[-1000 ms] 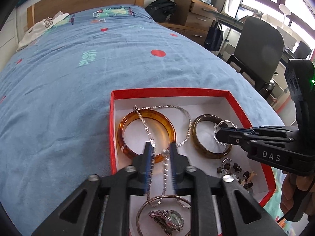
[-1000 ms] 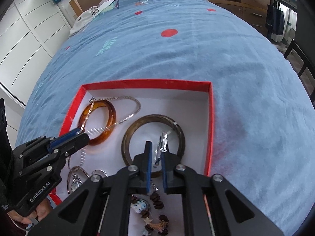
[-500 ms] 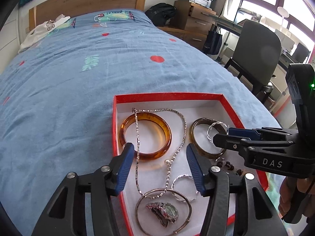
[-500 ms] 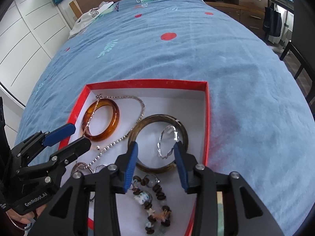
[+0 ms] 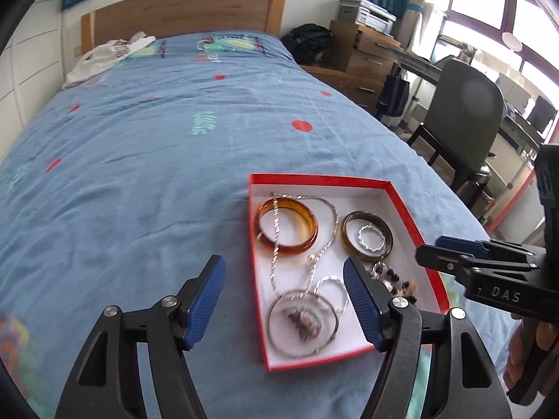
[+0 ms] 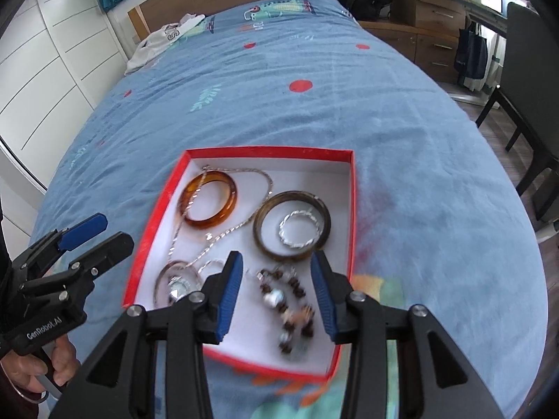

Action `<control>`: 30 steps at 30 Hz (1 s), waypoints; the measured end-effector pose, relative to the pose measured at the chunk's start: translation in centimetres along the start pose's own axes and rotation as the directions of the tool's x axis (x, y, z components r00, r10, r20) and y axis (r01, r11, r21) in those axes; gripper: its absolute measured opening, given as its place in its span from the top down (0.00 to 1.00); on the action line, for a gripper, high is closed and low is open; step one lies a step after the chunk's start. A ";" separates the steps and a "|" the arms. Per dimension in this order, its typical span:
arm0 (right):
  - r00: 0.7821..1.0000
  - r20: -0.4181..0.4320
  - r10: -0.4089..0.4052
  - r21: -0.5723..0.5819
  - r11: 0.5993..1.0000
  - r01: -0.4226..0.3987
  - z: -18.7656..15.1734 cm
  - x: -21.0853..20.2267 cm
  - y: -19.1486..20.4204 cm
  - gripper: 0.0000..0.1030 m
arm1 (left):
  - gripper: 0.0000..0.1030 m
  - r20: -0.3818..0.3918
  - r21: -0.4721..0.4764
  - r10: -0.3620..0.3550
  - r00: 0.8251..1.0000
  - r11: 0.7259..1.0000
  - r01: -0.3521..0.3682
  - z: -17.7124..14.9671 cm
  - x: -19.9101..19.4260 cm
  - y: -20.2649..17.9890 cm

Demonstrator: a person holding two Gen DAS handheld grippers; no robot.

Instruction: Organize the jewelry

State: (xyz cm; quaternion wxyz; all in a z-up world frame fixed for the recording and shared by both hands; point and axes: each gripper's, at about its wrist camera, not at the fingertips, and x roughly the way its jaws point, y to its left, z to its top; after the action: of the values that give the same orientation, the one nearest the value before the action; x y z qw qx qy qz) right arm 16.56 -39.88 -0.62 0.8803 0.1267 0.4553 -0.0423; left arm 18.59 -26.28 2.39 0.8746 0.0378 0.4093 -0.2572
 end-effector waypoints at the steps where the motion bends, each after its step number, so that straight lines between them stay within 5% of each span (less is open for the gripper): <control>1: 1.000 0.006 -0.007 0.000 1.000 0.007 -0.5 -0.6 0.4 0.62 | 0.31 0.007 -0.004 0.015 1.000 1.000 -0.015 -0.4 -0.9 0.0; 16: 0.989 0.114 -0.097 0.057 0.994 0.091 -10.3 -8.0 5.2 0.62 | 0.20 0.102 -0.030 0.133 0.986 0.991 -0.130 -6.3 -9.9 -0.5; 30: 0.981 0.161 -0.111 0.031 0.994 0.107 -14.0 -10.4 7.0 0.61 | 0.08 0.167 -0.072 0.187 0.968 0.982 -0.177 -9.4 -13.9 -0.3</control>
State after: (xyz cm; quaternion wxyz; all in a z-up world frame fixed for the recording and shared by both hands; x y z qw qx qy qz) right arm 0.77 -29.89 1.35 0.9093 0.1075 0.3879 -0.1056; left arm 4.47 -18.13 6.39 0.9275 0.0281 0.3335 -0.1666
